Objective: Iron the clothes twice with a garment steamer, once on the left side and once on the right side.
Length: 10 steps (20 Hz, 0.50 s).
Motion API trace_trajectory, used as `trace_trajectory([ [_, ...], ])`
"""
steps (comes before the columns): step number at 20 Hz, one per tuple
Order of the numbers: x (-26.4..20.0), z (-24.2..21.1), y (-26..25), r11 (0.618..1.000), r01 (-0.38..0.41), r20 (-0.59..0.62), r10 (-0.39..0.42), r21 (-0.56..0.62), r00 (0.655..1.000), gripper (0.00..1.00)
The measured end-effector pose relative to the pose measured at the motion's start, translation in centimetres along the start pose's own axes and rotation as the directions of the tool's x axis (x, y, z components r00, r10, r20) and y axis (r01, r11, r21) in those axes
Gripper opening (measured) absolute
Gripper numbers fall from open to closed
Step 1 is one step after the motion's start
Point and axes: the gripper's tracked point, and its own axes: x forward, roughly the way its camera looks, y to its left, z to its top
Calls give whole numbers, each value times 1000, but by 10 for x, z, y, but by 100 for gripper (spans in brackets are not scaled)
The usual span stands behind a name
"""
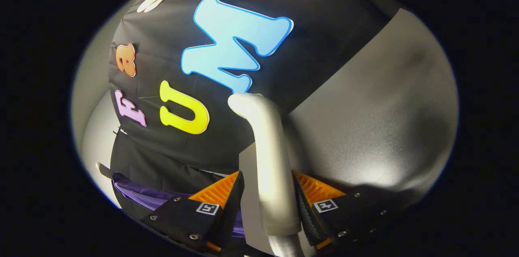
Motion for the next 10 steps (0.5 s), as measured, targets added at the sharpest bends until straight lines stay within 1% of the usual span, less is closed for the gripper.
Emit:
trace_trajectory([
  [3, -3, -3, -5, 999, -15, -17, 16, 40, 1000, 42],
  [7, -2, -4, -1, 999, -16, -3, 16, 35, 1000, 34],
  [10, -13, -4, 7, 999, -27, 16, 26, 17, 1000, 33],
])
